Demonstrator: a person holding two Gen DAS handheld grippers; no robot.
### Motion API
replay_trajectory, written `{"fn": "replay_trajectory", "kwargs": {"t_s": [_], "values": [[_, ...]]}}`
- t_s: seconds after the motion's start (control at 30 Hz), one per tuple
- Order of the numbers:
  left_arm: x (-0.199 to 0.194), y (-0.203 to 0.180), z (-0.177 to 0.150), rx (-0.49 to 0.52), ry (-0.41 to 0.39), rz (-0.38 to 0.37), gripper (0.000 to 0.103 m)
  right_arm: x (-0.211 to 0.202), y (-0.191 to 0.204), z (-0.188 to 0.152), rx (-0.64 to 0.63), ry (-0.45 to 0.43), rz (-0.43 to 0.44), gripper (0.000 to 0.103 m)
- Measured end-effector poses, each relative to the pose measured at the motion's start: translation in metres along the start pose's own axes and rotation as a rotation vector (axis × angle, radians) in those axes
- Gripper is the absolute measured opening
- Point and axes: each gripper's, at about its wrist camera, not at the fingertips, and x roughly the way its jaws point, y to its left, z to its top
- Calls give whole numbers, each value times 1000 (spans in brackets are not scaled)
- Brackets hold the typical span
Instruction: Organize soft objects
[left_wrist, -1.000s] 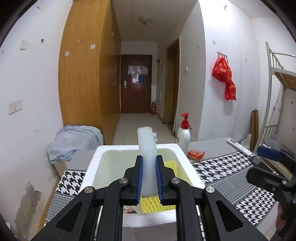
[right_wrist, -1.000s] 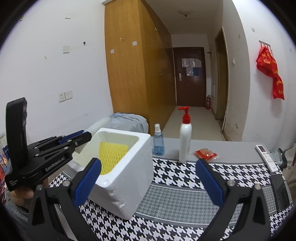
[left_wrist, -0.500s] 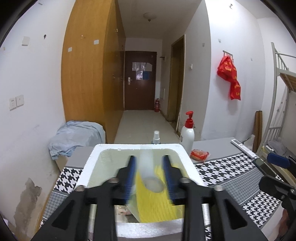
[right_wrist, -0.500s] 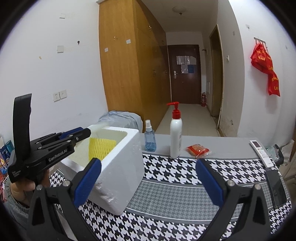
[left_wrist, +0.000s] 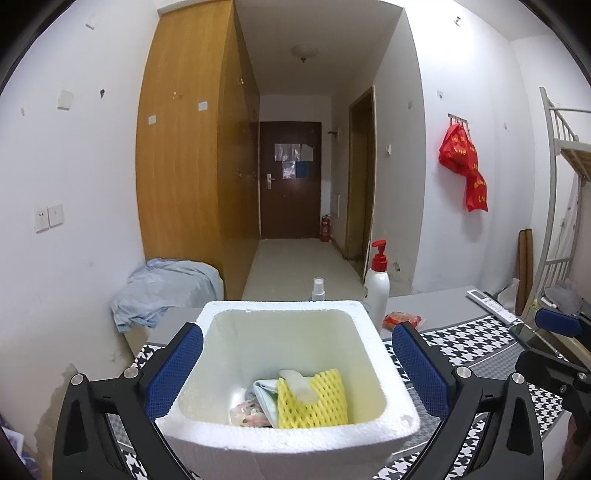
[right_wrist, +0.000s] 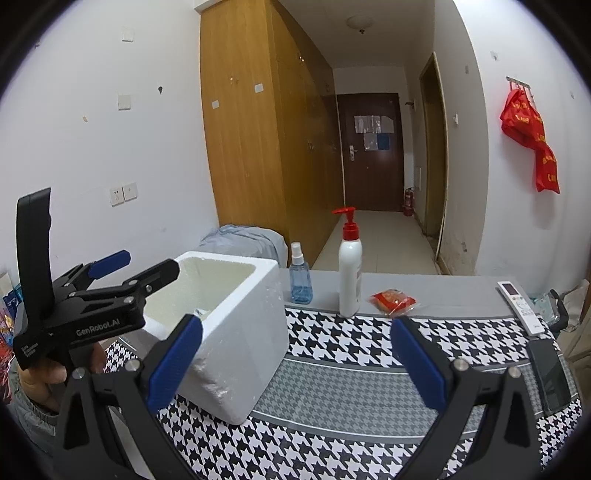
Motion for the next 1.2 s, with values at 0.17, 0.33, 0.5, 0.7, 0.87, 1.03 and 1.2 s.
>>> {"fn": "replay_trajectory", "kwargs": {"t_s": [0.17, 0.33, 0.5, 0.7, 0.87, 1.03, 1.2], "values": [[-13, -4, -1, -6, -12, 11, 102, -14, -2, -2, -7, -22, 6, 103], [-26, -12, -1, -11, -22, 14, 102, -28, -7, -6, -5, -35, 2, 103], [-39, -21, -4, 6, -33, 32, 102, -43, -9, -9, -17, -52, -4, 103], [-53, -26, -5, 9, -45, 45, 102, -56, -10, -14, -11, -64, 2, 103], [-63, -28, -7, 7, -56, 60, 102, -65, -5, -16, -23, -74, 12, 103], [-79, -31, -12, 18, -74, 47, 102, -76, -4, -19, -27, -91, 14, 103], [-98, -31, -17, 27, -92, 48, 102, -88, 0, -26, -30, -104, 13, 103]]}}
